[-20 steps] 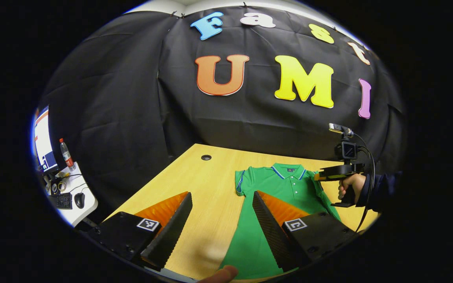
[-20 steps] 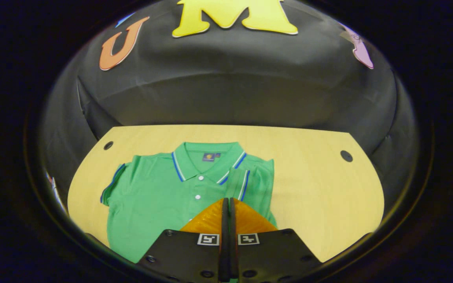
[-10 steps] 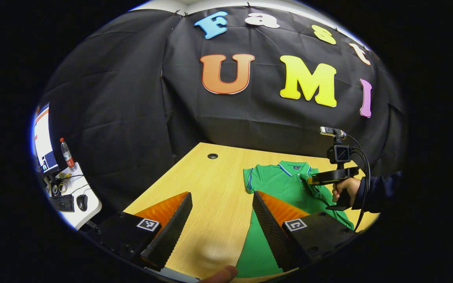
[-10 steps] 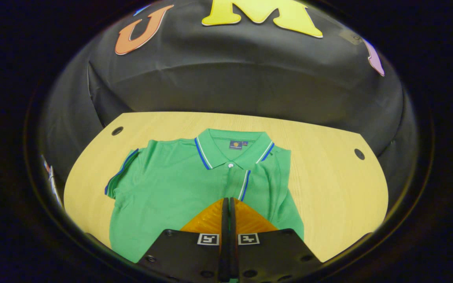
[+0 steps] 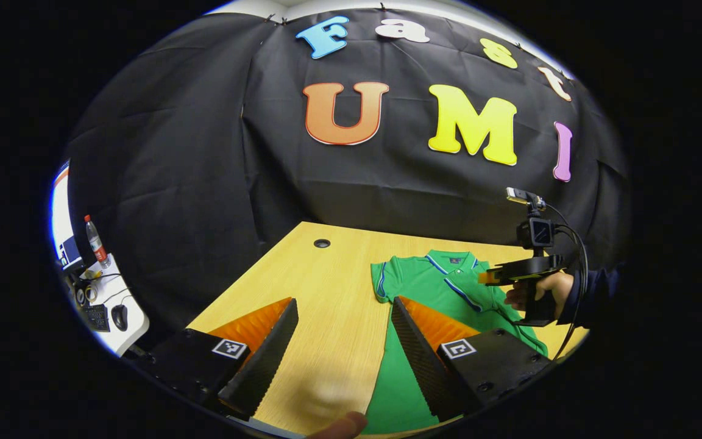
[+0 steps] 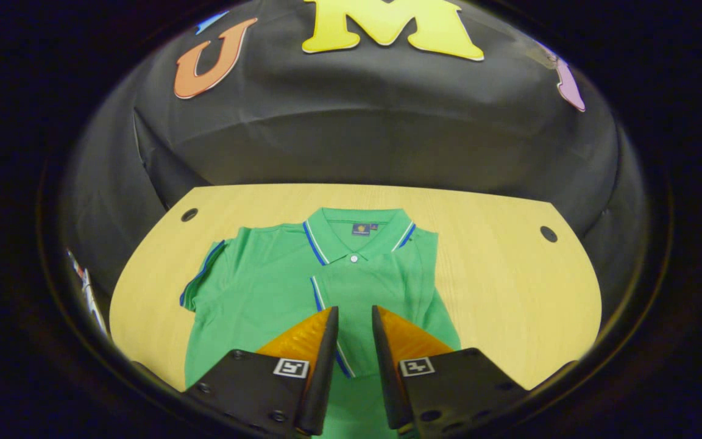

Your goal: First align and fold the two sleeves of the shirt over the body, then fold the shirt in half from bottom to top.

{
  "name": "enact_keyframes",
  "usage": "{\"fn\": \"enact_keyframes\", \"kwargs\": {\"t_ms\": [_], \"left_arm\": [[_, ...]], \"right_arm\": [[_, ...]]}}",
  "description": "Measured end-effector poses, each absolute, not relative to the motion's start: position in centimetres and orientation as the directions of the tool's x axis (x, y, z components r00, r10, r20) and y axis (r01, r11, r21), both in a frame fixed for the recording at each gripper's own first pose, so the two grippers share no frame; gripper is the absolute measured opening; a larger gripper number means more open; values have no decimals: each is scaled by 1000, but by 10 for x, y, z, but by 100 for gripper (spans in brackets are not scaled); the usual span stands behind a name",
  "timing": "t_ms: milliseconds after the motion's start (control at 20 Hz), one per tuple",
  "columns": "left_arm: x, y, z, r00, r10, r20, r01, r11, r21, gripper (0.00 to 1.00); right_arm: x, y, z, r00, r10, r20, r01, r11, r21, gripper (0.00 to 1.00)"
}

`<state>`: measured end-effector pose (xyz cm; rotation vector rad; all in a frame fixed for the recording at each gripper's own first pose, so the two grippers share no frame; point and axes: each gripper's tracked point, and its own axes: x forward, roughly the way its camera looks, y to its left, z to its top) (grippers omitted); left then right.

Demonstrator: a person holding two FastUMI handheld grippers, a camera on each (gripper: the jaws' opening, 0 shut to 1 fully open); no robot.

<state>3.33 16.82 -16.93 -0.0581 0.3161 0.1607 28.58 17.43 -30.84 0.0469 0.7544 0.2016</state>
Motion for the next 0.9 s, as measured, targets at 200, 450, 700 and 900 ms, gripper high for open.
{"fn": "enact_keyframes", "kwargs": {"t_ms": [200,450,700,900], "left_arm": [[66,164,-182,935,120,-334,-146,988,-54,99],[127,155,-202,932,78,-354,-101,994,-45,99],[183,148,-237,917,61,-394,-91,994,-58,99],[216,145,-270,894,69,-442,-89,996,-24,99]], "right_arm": [[265,158,-283,715,212,-666,-173,977,125,46],[241,123,-230,763,207,-612,-168,978,122,85],[214,81,-183,820,160,-550,-135,987,86,93],[195,58,-165,838,127,-531,-121,992,46,93]]}}
